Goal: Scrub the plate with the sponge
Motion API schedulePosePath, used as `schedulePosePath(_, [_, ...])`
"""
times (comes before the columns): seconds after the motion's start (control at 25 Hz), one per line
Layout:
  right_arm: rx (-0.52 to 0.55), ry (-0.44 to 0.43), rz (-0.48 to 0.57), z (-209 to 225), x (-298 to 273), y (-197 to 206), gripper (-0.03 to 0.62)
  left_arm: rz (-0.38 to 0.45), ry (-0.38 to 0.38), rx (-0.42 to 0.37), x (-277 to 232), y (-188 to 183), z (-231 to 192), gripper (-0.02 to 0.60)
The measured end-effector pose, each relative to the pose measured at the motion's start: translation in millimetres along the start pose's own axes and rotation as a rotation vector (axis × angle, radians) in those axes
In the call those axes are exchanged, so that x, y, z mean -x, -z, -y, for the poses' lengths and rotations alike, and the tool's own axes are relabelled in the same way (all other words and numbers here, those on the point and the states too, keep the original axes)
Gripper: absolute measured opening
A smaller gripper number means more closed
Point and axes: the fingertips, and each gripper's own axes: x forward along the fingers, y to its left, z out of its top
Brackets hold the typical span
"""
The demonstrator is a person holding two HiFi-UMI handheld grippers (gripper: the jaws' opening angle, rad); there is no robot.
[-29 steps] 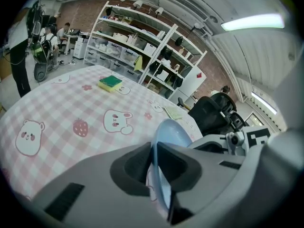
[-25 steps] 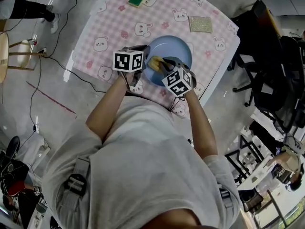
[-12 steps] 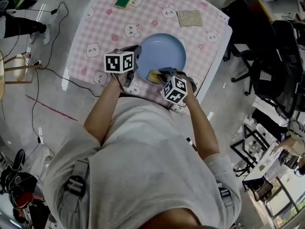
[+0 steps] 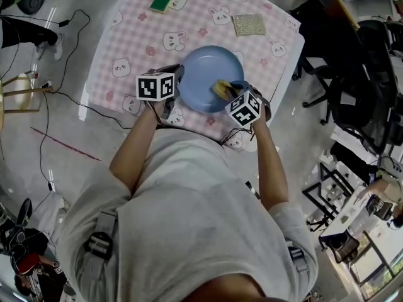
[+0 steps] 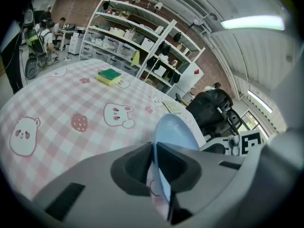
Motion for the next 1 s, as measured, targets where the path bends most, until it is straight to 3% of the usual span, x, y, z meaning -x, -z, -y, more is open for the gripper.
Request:
schedulePosePath(0.28, [-0.106,0.072,-0.024,47,-5,-14,0.044,-0.003,0.016,0.000,4,0,5,0.046])
schedulePosePath(0.64, [-0.232,0.152,0.025,86,-16,-44,0.044,-0.003,0.040,0.001,2,-3,6,0.051])
schedulePosePath(1.0, [-0.156,0.185,0.149,81,-23,-95,0.044,-0.006,0.038,-0.009,1,-7,11,0.052])
